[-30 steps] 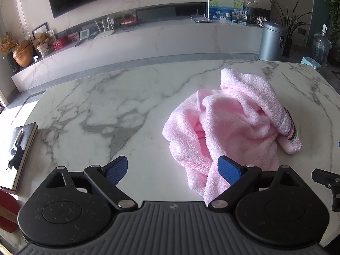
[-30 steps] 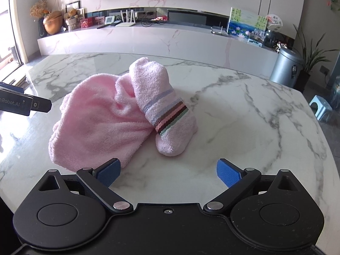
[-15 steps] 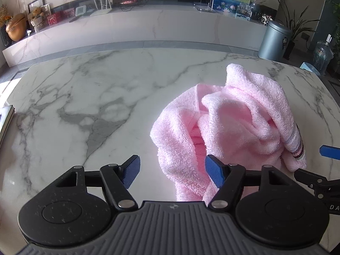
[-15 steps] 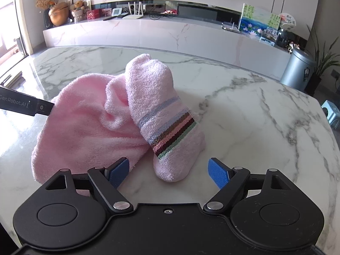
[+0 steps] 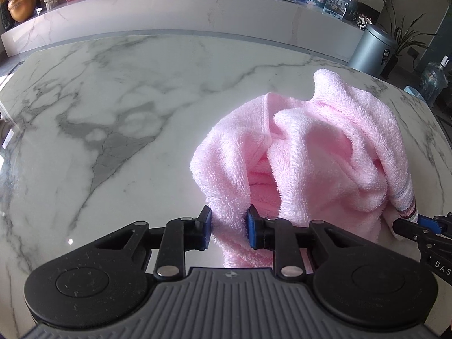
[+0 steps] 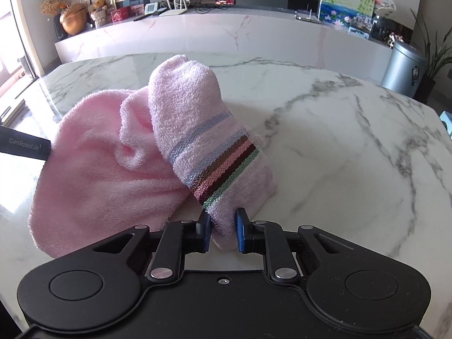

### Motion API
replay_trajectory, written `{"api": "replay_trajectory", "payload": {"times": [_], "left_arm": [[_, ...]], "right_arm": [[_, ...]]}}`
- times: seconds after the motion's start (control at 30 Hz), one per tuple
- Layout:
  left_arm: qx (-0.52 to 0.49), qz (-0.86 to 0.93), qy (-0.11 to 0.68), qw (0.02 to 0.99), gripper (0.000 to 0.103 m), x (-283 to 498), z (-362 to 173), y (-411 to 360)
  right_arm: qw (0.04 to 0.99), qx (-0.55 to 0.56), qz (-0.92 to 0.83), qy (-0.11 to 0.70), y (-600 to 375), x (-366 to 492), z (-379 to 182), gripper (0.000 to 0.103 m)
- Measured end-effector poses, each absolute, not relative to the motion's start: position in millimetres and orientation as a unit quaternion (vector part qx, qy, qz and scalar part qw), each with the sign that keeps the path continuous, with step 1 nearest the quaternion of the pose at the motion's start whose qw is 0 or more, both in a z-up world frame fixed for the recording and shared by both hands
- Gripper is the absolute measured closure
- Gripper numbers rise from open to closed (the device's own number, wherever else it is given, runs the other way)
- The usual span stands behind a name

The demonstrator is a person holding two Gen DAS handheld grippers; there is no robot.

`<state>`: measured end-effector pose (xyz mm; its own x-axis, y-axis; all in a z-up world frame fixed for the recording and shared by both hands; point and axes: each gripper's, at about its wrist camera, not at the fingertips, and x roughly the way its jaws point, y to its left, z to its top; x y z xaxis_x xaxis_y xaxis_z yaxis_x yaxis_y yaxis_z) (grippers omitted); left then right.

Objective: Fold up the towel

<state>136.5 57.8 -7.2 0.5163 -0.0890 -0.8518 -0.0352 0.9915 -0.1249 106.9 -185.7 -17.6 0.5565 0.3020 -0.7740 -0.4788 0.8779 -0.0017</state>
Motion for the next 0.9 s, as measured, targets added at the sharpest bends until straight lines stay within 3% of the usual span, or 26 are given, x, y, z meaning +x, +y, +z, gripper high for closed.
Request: {"api": "replay_trajectory", "payload": {"times": [0.17,0.9], "left_arm": [[-0.059,-0.01,0.487,0.872,0.096,131.8,-0.4,64.7],[-0.01,0.063,0.463,0.884,0.098,107.7,31.1,120.7]], "right_arm": [[0.883,-0.111,0.205,0.407,-197.3,105.3,-9.4,0.093],[0.913,-0.157,0.068,0.37,-290.1,133.1,39.0,0.093]]}}
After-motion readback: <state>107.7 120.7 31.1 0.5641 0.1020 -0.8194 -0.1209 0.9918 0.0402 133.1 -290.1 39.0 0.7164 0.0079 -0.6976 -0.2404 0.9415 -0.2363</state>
